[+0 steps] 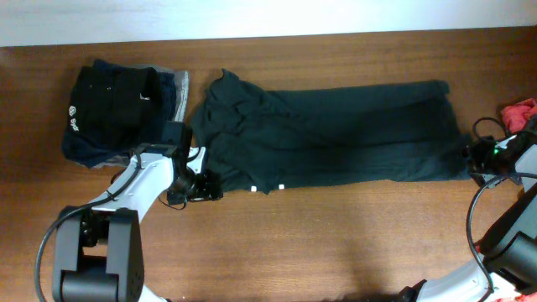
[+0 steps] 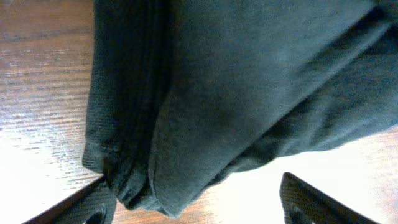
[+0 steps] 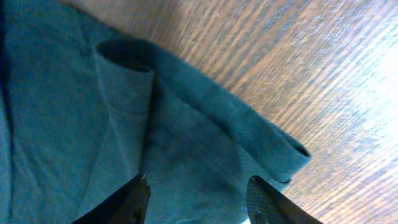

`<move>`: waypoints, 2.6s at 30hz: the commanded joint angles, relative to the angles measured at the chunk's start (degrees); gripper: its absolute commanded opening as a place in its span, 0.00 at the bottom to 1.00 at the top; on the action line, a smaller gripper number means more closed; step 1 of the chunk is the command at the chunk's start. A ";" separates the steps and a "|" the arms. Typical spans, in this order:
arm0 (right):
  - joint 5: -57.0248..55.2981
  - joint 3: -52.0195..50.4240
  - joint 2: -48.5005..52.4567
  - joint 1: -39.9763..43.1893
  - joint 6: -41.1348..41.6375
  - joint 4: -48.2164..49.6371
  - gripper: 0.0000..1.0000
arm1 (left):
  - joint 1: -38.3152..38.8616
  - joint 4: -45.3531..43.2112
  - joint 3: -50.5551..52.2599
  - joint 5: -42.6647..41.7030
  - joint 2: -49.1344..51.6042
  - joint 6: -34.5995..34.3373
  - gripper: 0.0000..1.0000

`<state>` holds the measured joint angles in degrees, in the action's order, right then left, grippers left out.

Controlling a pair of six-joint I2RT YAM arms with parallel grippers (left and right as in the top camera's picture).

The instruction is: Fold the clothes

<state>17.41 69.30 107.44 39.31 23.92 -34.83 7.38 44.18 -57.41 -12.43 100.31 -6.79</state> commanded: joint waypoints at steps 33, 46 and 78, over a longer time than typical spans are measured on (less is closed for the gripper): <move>-8.20 -6.71 -7.26 7.78 3.85 -4.50 0.04 | -3.21 4.15 2.23 5.42 0.17 0.39 0.03; -16.17 -6.71 -11.93 10.23 4.00 -15.76 0.60 | -8.94 15.96 2.19 7.74 0.17 0.46 0.56; 4.83 6.25 -15.93 -6.67 -11.67 -19.17 0.61 | 5.60 -3.74 -30.84 -8.22 18.16 -1.62 0.51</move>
<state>23.46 74.85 91.07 32.69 13.10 -53.78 13.69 42.57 -88.07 -18.04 114.98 -4.91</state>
